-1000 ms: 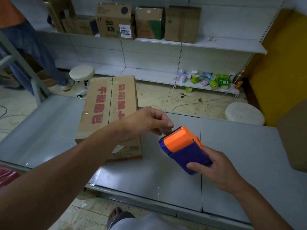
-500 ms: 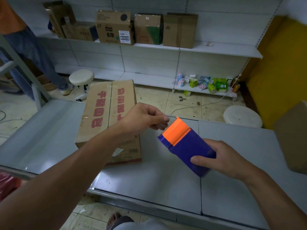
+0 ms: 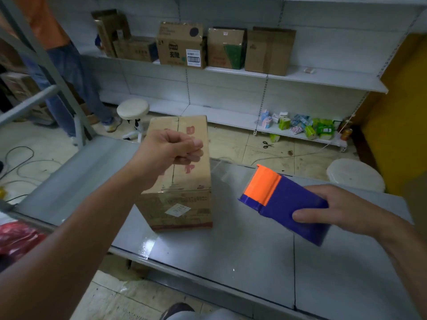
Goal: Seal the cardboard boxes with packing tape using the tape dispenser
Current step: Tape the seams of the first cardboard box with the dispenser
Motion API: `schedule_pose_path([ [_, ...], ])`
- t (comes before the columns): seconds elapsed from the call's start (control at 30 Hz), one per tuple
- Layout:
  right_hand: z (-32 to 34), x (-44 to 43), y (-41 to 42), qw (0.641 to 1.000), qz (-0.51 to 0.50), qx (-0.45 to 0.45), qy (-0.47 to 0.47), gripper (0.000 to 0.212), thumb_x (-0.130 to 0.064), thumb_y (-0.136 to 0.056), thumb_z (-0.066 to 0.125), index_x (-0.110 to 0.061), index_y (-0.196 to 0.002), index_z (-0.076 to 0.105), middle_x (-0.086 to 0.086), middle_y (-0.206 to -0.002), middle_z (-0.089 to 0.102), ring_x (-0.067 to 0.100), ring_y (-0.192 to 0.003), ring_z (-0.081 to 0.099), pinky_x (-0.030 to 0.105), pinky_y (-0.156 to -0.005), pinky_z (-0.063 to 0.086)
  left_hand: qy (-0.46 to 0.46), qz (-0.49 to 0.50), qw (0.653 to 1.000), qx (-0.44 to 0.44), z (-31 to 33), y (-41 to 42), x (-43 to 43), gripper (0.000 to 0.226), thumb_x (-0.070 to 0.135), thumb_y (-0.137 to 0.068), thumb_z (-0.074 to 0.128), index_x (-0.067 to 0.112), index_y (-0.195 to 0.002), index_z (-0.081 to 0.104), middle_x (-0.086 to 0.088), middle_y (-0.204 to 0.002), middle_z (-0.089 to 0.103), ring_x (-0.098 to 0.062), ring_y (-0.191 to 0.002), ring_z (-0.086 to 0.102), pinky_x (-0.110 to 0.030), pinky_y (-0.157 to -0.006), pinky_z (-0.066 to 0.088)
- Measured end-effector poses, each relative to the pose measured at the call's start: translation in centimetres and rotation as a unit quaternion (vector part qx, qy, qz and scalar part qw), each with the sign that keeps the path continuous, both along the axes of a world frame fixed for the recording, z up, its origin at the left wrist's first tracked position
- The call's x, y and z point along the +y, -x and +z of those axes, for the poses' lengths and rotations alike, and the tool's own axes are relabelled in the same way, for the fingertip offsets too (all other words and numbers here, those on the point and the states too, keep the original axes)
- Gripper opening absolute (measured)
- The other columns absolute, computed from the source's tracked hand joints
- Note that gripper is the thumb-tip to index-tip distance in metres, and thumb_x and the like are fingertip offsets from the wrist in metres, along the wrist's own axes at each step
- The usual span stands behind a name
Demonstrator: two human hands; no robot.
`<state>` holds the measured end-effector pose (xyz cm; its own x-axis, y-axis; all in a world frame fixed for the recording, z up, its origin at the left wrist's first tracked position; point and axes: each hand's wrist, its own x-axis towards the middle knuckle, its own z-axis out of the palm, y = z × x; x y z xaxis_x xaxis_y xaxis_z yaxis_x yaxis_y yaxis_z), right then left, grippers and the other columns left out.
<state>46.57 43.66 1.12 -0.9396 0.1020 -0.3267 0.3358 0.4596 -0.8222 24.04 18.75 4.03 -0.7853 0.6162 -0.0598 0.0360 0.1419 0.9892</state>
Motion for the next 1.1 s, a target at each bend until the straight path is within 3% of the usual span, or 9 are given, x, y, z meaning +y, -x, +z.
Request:
schedule_pose_path([
  [0.1, 2.7, -0.4, 2.5, 0.999, 0.040, -0.024, -0.013, 0.045, -0.047, -0.067, 0.072, -0.020, -0.103, 0.067, -0.002, -0.096, 0.075, 0.016, -0.088, 0.071, 0.032, -0.078, 0.054, -0.020, 0.063, 0.998, -0.024, -0.7, -0.3, -3.0, 0.022, 0.027, -0.070, 0.074, 0.007, -0.080, 0.073, -0.005, -0.071, 0.072, -0.011, -0.064, 0.066, -0.019, -0.059, 0.052],
  [0.33, 5.6, -2.6, 8.7, 0.980, 0.139, -0.104, -0.102, 0.037, -0.052, -0.068, 0.070, -0.026, -0.095, 0.067, -0.003, -0.094, 0.074, 0.016, -0.086, 0.071, 0.037, -0.081, 0.055, -0.090, 0.222, 0.967, -0.091, -2.8, -0.3, -10.5, 0.012, 0.017, -0.078, 0.068, 0.005, -0.082, 0.070, -0.003, -0.066, 0.070, -0.008, -0.060, 0.065, -0.013, -0.055, 0.050],
  [0.47, 5.7, -3.5, 10.7, 0.964, 0.165, -0.153, -0.142, 0.054, -0.063, -0.061, 0.072, -0.022, -0.096, 0.069, 0.000, -0.093, 0.074, 0.019, -0.086, 0.071, 0.043, -0.084, 0.053, -0.071, 0.230, 0.961, -0.134, -4.5, 0.1, -12.8, 0.009, 0.014, -0.083, 0.067, 0.005, -0.082, 0.070, -0.005, -0.067, 0.070, -0.008, -0.060, 0.066, -0.014, -0.058, 0.051],
  [0.53, 5.8, -3.9, 11.7, 0.960, 0.165, -0.174, -0.147, 0.052, -0.059, -0.063, 0.073, -0.019, -0.096, 0.070, 0.001, -0.093, 0.074, 0.021, -0.087, 0.071, 0.044, -0.087, 0.052, -0.062, 0.247, 0.955, -0.149, -5.2, 0.4, -13.0, 0.008, 0.011, -0.087, 0.065, 0.006, -0.083, 0.070, -0.004, -0.067, 0.071, -0.009, -0.061, 0.067, -0.015, -0.060, 0.053],
  [0.73, 6.3, -4.7, 14.2, 0.949, 0.149, -0.237, -0.144, 0.047, -0.047, -0.064, 0.072, -0.013, -0.098, 0.070, 0.003, -0.093, 0.075, 0.021, -0.088, 0.071, 0.029, -0.078, 0.053, -0.040, 0.263, 0.948, -0.178, -6.6, 1.5, -13.2, 0.009, 0.012, -0.088, 0.066, 0.007, -0.082, 0.070, -0.002, -0.065, 0.071, -0.009, -0.062, 0.068, -0.020, -0.066, 0.051],
  [0.97, 5.4, -5.0, 15.5, 0.932, 0.158, -0.286, -0.156, 0.056, -0.054, -0.060, 0.076, -0.013, -0.098, 0.071, 0.005, -0.095, 0.075, 0.023, -0.091, 0.070, 0.037, -0.087, 0.051, -0.033, 0.256, 0.943, -0.209, -8.5, 1.7, -13.3, 0.010, 0.011, -0.087, 0.066, 0.006, -0.081, 0.070, -0.002, -0.064, 0.070, -0.009, -0.061, 0.068, -0.018, -0.062, 0.050],
  [1.1, 5.2, -4.8, 15.7, 0.926, 0.155, -0.307, -0.156, 0.054, -0.049, -0.064, 0.074, -0.012, -0.102, 0.069, 0.003, -0.096, 0.075, 0.021, -0.091, 0.071, 0.028, -0.079, 0.053, -0.037, 0.253, 0.941, -0.221, -9.3, 2.1, -13.2, 0.009, 0.011, -0.087, 0.067, 0.005, -0.084, 0.073, -0.006, -0.071, 0.072, -0.013, -0.066, 0.069, -0.017, -0.061, 0.053],
])
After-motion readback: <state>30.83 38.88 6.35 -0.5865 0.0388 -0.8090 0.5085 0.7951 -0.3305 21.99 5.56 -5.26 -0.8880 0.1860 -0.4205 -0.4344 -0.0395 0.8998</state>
